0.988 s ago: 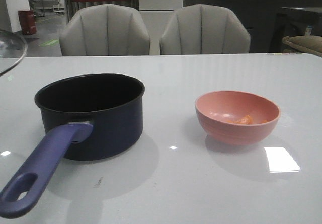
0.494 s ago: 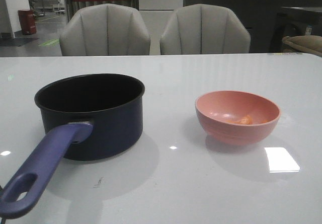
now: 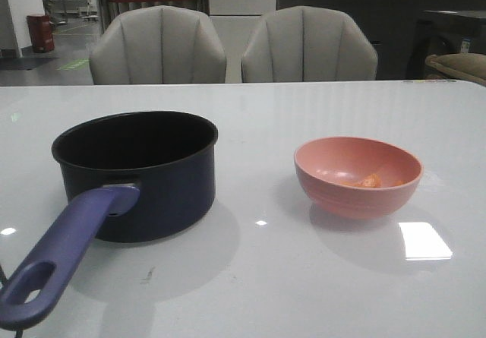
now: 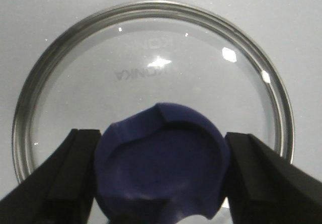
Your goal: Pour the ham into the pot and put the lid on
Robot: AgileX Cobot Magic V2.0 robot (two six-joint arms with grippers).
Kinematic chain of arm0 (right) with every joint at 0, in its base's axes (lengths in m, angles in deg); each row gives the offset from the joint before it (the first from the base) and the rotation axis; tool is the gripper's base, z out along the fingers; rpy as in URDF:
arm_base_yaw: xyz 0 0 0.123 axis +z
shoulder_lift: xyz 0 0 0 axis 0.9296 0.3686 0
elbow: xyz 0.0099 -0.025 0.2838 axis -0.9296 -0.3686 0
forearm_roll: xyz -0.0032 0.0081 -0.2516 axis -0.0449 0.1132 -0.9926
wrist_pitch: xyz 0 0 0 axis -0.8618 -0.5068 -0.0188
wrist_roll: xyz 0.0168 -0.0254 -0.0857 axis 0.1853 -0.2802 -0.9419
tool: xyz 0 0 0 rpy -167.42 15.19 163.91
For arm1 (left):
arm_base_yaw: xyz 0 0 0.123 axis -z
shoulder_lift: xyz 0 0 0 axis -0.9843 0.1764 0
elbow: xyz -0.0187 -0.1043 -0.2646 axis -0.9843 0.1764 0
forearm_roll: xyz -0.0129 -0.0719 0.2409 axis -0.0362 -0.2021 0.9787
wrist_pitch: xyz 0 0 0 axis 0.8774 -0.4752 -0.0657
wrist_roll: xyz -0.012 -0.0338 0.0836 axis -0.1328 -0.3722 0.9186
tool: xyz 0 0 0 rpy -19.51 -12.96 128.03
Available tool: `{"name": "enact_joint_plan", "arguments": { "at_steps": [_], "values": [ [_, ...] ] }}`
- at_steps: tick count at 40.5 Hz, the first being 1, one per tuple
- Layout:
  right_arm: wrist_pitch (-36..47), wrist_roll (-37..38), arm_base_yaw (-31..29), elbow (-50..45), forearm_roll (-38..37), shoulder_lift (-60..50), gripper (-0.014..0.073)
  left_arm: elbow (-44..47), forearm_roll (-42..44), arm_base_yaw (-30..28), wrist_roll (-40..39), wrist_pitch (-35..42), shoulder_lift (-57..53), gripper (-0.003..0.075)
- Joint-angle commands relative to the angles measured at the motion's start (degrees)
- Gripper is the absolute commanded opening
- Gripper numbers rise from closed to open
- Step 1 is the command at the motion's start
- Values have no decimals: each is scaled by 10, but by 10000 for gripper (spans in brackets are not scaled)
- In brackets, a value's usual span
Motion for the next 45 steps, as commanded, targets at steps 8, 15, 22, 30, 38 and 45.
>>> {"name": "enact_joint_plan", "arguments": {
  "at_steps": [8,15,22,30,38,45],
  "values": [
    [50,-6,-4,3,-7,-12,155,-18,-9,0,0,18,-16,582],
    [50,-6,-4,3,-7,-12,155,-27,-7,0,15,10,-37,582],
    [50,-6,-4,3,-7,-12,155,-27,-7,0,21,10,-88,582],
    [50,-6,-4,3,-7,-12,155,-8,-12,23,30,21,-180,582],
    [50,-6,-4,3,-7,-12,155,32,-12,80,30,54,-307,582],
    [50,-6,-4,3,-7,-12,155,97,-14,104,30,97,-419,582]
  ]
}}
